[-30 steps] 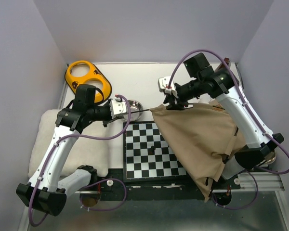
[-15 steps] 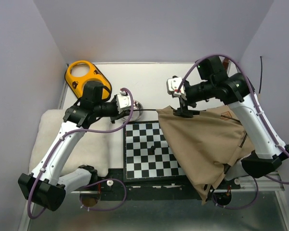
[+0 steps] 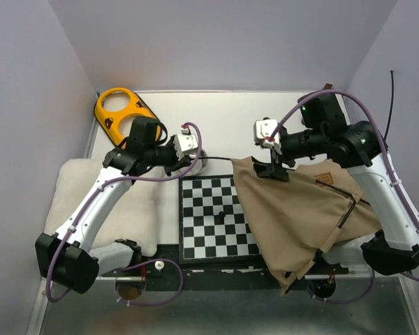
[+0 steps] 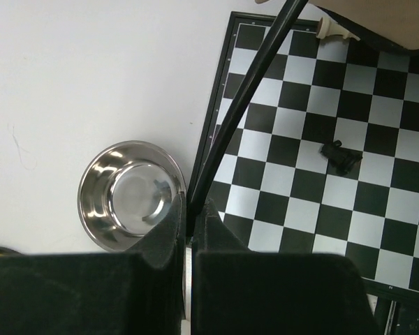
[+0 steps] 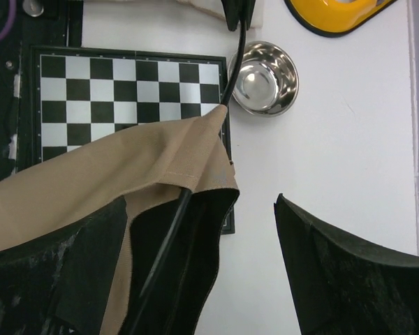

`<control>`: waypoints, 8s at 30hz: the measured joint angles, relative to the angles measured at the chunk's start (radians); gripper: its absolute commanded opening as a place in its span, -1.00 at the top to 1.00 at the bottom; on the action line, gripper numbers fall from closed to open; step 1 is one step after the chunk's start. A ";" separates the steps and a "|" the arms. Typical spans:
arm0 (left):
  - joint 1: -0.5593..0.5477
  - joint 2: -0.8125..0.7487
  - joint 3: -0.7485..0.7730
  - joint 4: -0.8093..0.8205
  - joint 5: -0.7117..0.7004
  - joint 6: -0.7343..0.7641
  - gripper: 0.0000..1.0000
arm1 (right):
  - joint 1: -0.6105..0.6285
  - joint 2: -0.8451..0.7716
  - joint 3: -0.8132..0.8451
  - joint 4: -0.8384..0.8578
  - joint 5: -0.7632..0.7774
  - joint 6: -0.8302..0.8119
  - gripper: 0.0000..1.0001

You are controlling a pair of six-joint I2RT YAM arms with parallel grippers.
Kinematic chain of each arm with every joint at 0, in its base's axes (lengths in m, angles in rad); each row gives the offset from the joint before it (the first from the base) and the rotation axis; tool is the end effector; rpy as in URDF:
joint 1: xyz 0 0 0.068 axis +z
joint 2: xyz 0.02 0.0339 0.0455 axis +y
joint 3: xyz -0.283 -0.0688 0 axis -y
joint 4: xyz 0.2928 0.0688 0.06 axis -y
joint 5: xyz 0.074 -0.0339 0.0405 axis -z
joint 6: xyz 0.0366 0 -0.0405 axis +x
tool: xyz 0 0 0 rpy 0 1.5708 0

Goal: Set up the pet tent

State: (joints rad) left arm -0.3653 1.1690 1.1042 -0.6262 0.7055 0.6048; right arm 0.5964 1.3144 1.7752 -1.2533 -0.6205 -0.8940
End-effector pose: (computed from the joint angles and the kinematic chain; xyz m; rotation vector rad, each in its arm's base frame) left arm 0.2567 -0.1236 0.3500 1.3100 1.6998 -0.6540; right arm 0.2004 0.1618 0.4973 -1.7275 1.4400 0.5714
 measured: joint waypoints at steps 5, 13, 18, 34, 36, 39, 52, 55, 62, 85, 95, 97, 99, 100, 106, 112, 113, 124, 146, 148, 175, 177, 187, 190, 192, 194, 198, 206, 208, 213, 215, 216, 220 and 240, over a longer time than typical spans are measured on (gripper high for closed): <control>0.001 0.024 -0.002 0.019 -0.030 -0.007 1.00 | 0.007 -0.014 0.032 -0.004 -0.051 0.077 -0.77; -0.012 0.034 -0.002 0.032 -0.053 -0.023 1.00 | 0.013 0.046 0.100 -0.011 -0.127 0.174 -0.56; -0.016 0.025 -0.002 0.045 -0.054 -0.027 1.00 | 0.013 0.095 0.100 -0.005 -0.033 0.195 -0.53; -0.049 0.000 -0.002 0.052 -0.071 0.035 1.00 | 0.018 0.219 0.264 0.000 0.028 0.171 -0.19; -0.066 0.000 -0.002 0.059 -0.080 0.040 1.00 | 0.024 0.254 0.278 -0.008 0.024 0.153 -0.07; -0.095 0.000 -0.001 0.076 -0.098 0.040 1.00 | 0.026 0.305 0.281 -0.036 0.016 0.127 0.09; -0.207 0.037 0.034 0.169 -0.164 0.019 1.00 | 0.054 0.330 0.281 -0.056 0.034 0.080 0.12; -0.207 0.037 0.035 0.173 -0.167 0.020 1.00 | 0.072 0.330 0.280 -0.045 0.058 0.080 0.09; -0.207 0.018 0.035 0.177 -0.172 0.037 1.00 | 0.114 0.364 0.293 -0.010 0.110 0.085 0.10; -0.217 -0.024 0.043 0.181 -0.171 0.043 0.14 | 0.189 0.411 0.318 0.076 0.175 0.147 0.99; 0.098 -0.246 -0.249 0.632 -0.090 -0.373 -0.98 | 0.201 0.269 0.126 0.251 0.117 0.134 0.99; 0.142 -0.287 -0.308 0.722 -0.122 -0.410 -0.97 | 0.201 0.228 0.106 0.244 0.092 0.132 0.99; 0.195 -0.310 -0.358 0.795 -0.097 -0.422 -0.98 | 0.201 0.195 0.099 0.240 0.064 0.125 0.99; 0.219 -0.313 -0.386 0.836 -0.061 -0.423 -0.98 | 0.202 0.180 0.097 0.237 0.048 0.119 0.99; 0.196 -0.198 -0.574 1.214 0.140 -0.458 -0.88 | 0.202 0.098 0.079 0.206 -0.043 0.087 0.99; 0.005 0.140 -0.510 1.632 0.236 -0.570 -0.87 | 0.202 0.023 0.051 0.179 -0.109 0.039 0.99; -0.020 0.224 -0.451 1.697 0.249 -0.618 -0.88 | 0.202 0.016 0.050 0.174 -0.118 0.036 0.99; -0.148 0.843 0.325 1.896 0.380 -0.930 -0.90 | 0.202 0.004 0.050 0.126 -0.185 0.020 0.99; -0.352 0.954 0.552 1.930 0.672 -0.708 0.22 | 0.202 0.002 0.011 0.054 -0.241 -0.050 0.99; -0.349 0.954 0.550 1.929 0.676 -0.703 0.51 | 0.202 0.000 0.006 0.053 -0.241 -0.052 0.99; -0.171 0.716 0.154 1.947 0.640 -0.810 1.00 | 0.204 0.010 -0.031 0.132 -0.009 0.041 0.99; -0.159 0.692 0.125 1.950 0.631 -0.822 1.00 | 0.208 0.010 -0.036 0.157 0.043 0.059 0.99; -0.144 0.584 -0.075 1.960 0.592 -0.826 1.00 | 0.196 0.040 -0.041 0.249 0.297 0.154 0.99; -0.143 0.566 -0.114 1.961 0.583 -0.822 1.00 | 0.179 0.040 -0.043 0.254 0.333 0.156 0.99; -0.140 0.557 -0.136 1.963 0.579 -0.819 1.00 | 0.163 0.040 -0.048 0.262 0.357 0.156 0.99; -0.135 0.555 -0.152 1.963 0.576 -0.814 1.00 | 0.146 0.040 -0.059 0.266 0.377 0.153 0.99; -0.127 0.555 -0.159 1.962 0.569 -0.812 1.00 | 0.110 0.040 -0.075 0.266 0.407 0.137 0.99; -0.119 0.557 -0.153 1.962 0.569 -0.826 1.00 | 0.067 -0.002 -0.126 0.275 0.414 0.062 0.99; -0.119 0.559 -0.148 1.962 0.569 -0.834 1.00 | 0.067 -0.018 -0.140 0.273 0.405 0.045 0.99; -0.119 0.560 -0.145 1.965 0.570 -0.838 1.00 | 0.067 -0.042 -0.148 0.268 0.377 0.023 0.99; -0.119 0.562 -0.145 1.965 0.570 -0.838 1.00 | 0.067 -0.044 -0.151 0.267 0.370 0.014 0.99; -0.119 0.564 -0.145 1.965 0.570 -0.838 1.00 | 0.067 -0.045 -0.153 0.265 0.369 0.010 0.99; -0.119 0.571 -0.142 1.966 0.570 -0.845 1.00 | 0.062 -0.048 -0.166 0.263 0.369 -0.008 0.99; -0.119 0.585 -0.116 1.974 0.571 -0.883 1.00 | -0.017 -0.082 -0.204 0.260 0.335 -0.061 0.99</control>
State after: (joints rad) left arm -0.4839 1.7538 0.9882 1.3476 1.2766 -0.2787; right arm 0.5797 1.2320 1.5711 -0.9932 -0.2859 -0.9550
